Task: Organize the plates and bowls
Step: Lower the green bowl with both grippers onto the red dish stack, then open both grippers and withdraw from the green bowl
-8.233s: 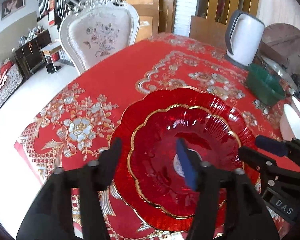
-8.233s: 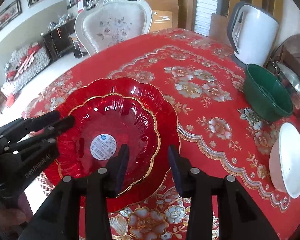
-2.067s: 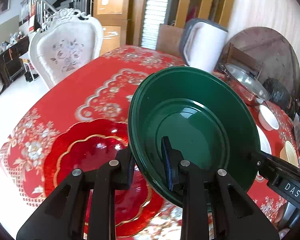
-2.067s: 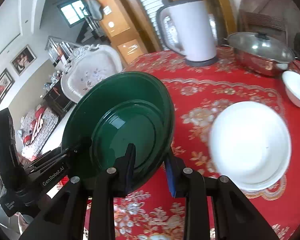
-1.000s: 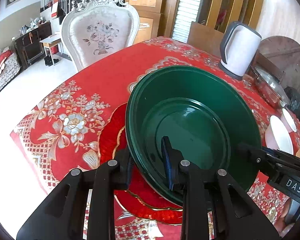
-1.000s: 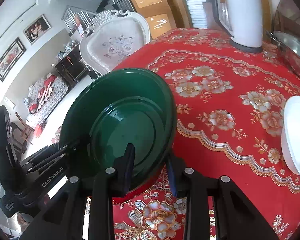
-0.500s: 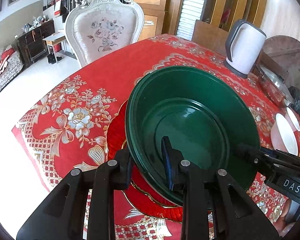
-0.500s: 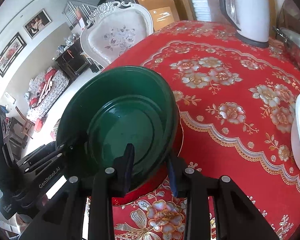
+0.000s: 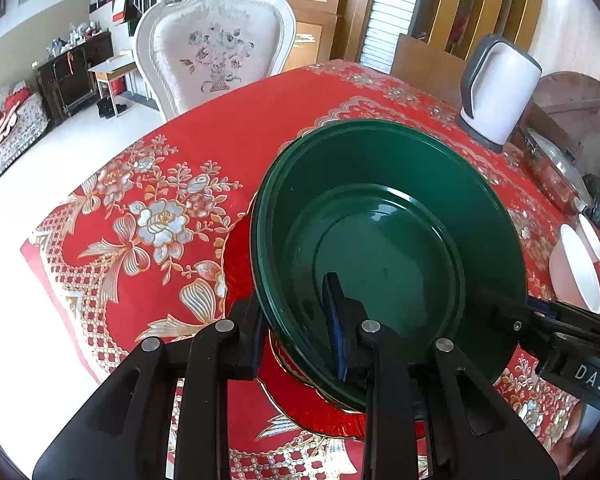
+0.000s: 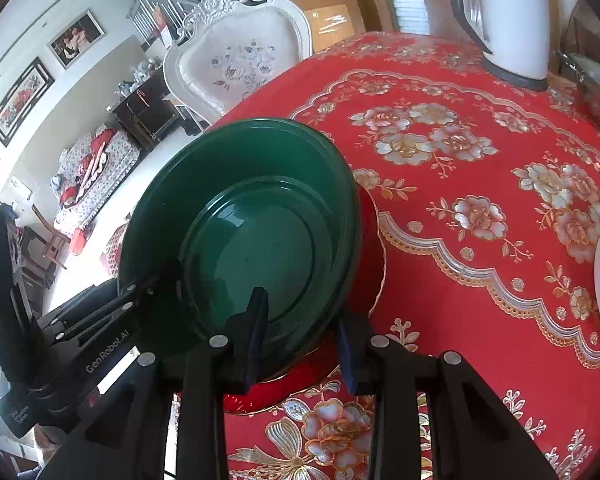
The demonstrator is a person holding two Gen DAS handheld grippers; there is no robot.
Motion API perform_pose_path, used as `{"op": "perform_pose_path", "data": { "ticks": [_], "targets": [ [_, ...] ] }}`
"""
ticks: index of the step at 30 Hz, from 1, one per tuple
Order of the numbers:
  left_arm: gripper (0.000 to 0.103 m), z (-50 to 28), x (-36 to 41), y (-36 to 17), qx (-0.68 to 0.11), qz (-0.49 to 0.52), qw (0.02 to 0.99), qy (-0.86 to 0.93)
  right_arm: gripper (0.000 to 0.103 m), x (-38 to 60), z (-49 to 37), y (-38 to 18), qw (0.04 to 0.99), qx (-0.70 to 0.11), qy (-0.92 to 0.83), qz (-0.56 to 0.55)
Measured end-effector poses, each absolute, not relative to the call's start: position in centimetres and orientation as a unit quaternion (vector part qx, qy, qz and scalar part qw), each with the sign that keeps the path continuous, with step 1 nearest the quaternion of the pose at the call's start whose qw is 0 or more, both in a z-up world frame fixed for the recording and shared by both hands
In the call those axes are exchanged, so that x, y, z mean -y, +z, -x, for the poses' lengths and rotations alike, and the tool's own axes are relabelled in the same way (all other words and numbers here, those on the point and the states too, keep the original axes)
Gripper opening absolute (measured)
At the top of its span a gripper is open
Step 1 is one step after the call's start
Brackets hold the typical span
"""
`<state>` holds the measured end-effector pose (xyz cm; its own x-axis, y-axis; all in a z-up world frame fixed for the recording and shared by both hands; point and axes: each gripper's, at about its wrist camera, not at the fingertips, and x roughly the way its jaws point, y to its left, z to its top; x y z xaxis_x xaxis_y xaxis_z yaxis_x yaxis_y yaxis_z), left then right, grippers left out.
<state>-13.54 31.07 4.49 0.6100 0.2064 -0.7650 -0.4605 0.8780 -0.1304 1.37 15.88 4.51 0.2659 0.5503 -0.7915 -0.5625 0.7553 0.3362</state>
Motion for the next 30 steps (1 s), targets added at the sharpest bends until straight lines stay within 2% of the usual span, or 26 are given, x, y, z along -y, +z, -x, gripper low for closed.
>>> {"op": "perform_pose_path", "data": {
  "ticks": [6,9,12,14,16,18,30],
  "targets": [
    [0.024,13.7,-31.9,4.0,-0.405,0.183,0.875,0.191,0.036,-15.4,-1.8,4.1,0.774,-0.519,0.36,-0.039],
    [0.031,13.7,-31.7,4.2,-0.403,0.184,0.877,0.187,0.036,-15.5,-1.3,4.4,0.776,-0.517,0.36,-0.032],
    [0.045,14.2,-31.5,4.7,-0.393,0.177,0.881,0.196,0.043,-15.0,-1.0,5.1,0.779,-0.509,0.363,-0.043],
    [0.047,14.6,-31.2,5.2,-0.382,0.165,0.887,0.201,0.044,-14.6,-0.9,5.4,0.786,-0.503,0.357,-0.041],
    [0.055,15.0,-31.1,5.8,-0.371,0.148,0.889,0.222,0.044,-14.0,-1.0,5.6,0.79,-0.499,0.354,-0.044],
    [0.058,15.5,-31.1,6.5,-0.356,0.139,0.895,0.232,0.044,-13.4,-1.0,5.8,0.79,-0.498,0.353,-0.053],
    [0.058,15.1,-28.7,9.2,-0.323,0.105,0.914,0.224,0.045,-9.8,-1.2,7.6,0.806,-0.478,0.339,-0.084]
  ]
}}
